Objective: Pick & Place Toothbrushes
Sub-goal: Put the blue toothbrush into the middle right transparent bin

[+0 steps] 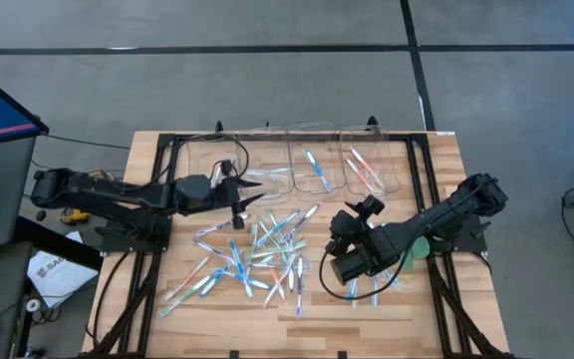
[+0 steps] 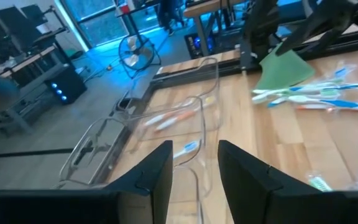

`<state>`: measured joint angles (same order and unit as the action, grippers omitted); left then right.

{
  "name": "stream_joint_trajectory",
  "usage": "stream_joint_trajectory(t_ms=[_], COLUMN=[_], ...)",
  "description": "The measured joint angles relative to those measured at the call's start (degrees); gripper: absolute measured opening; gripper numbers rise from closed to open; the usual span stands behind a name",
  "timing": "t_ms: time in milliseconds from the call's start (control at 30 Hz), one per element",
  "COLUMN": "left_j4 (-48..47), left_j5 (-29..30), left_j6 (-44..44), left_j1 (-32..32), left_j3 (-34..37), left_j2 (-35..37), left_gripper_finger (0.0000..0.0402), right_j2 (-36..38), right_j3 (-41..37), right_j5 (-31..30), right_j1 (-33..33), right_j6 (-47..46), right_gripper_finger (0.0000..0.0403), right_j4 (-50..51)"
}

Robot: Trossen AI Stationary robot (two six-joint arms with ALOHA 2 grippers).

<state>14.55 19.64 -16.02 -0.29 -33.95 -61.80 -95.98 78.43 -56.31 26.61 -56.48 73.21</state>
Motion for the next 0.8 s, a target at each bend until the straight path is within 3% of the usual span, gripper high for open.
stream_joint_trajectory(t_ms=[167,400,800], left_j4=[0.0,0.0,-0.2], left_j5=[0.0,0.0,0.0], left_j6=[0.0,0.0,0.0], left_j1=[-1.5,-4.0,-6.0], left_j3=[0.0,0.0,0.0], left_j2=[0.0,0.0,0.0], left_gripper_finger=[0.0123,0.0125,0.0127], right_j2=[0.0,0.0,0.0], right_j3=[0.0,0.0,0.0], right_j5=[1.6,8.4,31.0], right_j1=[0.0,0.0,0.0], right_j6=[0.0,0.0,-2.0], right_gripper_finger=[0.0246,0.0246,0.0246], right_j4=[0.0,0.0,-0.4])
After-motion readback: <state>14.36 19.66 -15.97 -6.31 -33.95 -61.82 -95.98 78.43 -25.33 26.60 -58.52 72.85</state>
